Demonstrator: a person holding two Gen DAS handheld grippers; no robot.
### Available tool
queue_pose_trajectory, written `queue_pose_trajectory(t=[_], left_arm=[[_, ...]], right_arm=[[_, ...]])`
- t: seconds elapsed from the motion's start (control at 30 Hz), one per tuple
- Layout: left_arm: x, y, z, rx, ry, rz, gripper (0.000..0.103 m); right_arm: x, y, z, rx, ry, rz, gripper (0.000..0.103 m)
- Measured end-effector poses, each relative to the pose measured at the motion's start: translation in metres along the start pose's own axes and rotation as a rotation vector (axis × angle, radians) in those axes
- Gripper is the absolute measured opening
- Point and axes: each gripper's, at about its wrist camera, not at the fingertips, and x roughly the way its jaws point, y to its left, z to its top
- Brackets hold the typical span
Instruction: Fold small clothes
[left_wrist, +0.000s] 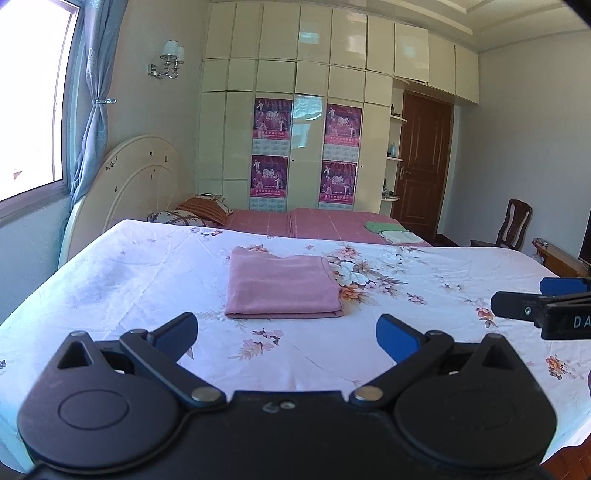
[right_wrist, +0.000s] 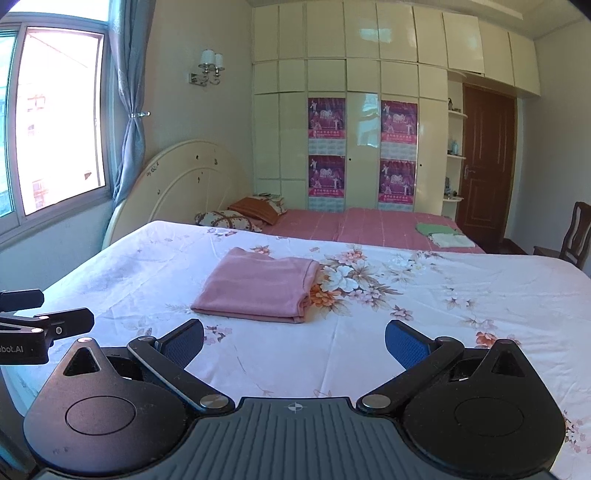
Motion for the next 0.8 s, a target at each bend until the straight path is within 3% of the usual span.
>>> queue_pose_trajectory(t=[0.8], left_arm=[[-0.0070,0.0001,-0.0054,0.010,-0.006,-0.003,0.103]], right_arm=[[-0.0082,-0.0012,-0.0028,0.018,0.005,0.019,0.103]])
